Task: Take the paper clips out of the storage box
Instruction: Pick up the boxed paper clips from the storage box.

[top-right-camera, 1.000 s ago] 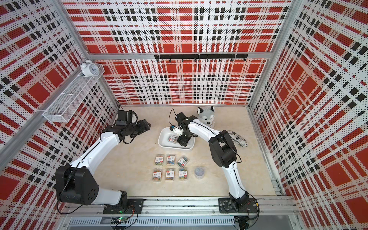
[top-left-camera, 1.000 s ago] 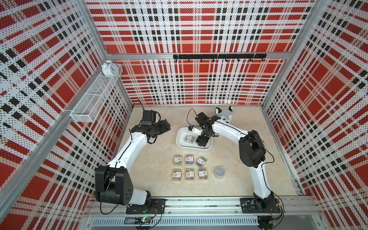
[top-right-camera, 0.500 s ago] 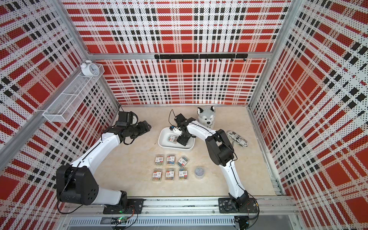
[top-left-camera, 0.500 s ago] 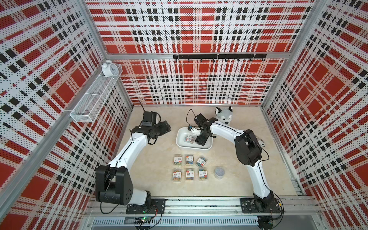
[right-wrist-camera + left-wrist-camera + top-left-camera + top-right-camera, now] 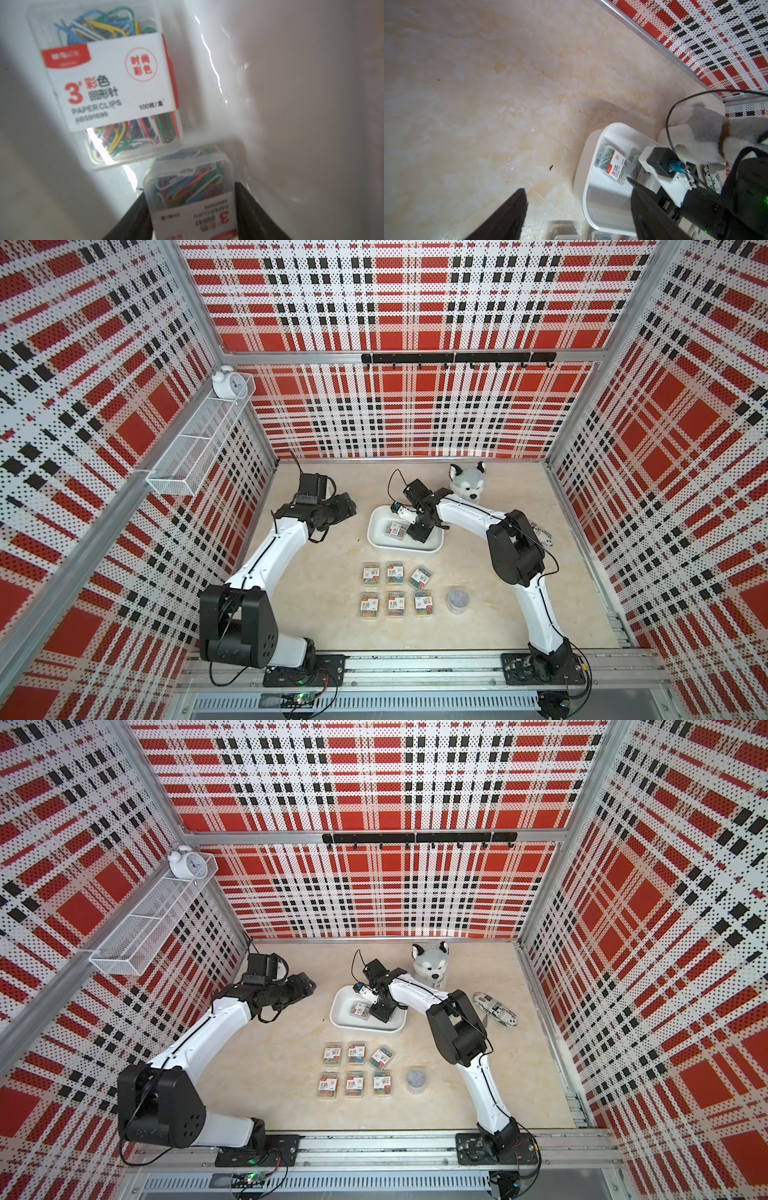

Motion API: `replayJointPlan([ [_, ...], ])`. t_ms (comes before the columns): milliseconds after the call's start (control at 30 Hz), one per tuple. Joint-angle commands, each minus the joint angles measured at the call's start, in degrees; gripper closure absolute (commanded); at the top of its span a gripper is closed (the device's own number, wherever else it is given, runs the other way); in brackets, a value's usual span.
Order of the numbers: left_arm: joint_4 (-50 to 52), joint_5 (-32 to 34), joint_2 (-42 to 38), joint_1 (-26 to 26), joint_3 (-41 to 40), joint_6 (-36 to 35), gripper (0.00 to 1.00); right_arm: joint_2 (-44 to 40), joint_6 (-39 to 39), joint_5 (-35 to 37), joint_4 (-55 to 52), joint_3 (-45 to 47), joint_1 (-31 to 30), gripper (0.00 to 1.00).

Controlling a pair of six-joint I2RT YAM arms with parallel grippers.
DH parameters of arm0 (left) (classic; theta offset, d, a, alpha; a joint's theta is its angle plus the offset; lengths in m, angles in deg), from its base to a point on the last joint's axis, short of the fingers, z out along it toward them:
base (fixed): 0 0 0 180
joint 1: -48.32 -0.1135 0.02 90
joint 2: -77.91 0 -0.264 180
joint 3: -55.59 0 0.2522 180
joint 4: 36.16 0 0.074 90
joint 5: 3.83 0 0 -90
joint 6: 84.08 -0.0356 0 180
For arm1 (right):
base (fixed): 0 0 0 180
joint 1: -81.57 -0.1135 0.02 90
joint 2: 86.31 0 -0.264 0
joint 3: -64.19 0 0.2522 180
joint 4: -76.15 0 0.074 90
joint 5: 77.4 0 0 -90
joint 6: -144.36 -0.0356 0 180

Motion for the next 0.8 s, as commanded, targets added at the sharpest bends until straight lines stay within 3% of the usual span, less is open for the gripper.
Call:
replayJointPlan([
  [0, -1.38, -0.07, -1.49, 0.14, -0.84, 0.2, 0.19, -0.14, -2.39, -0.17, -0.02, -0.81, -0.36, 0.44],
  [267, -1.65, 0.29, -1.92, 0.14, -0.99, 0.28, 0.19, -0.22, -7.83, -0.32, -2.0, -5.11, -0.29, 0.58],
  [533, -2.26, 1.42, -3.67, 0.14, -2.17, 1.11, 0.2, -2.11, -15.74, 1.16, -4.85, -9.75, -0.27, 0.57],
  [767, -2.21, 4.13, -7.62, 0.05, -4.02, 2.57, 0.2, -4.3, -30.88, 5.55, -15.23, -19.19, -0.67, 0.56],
])
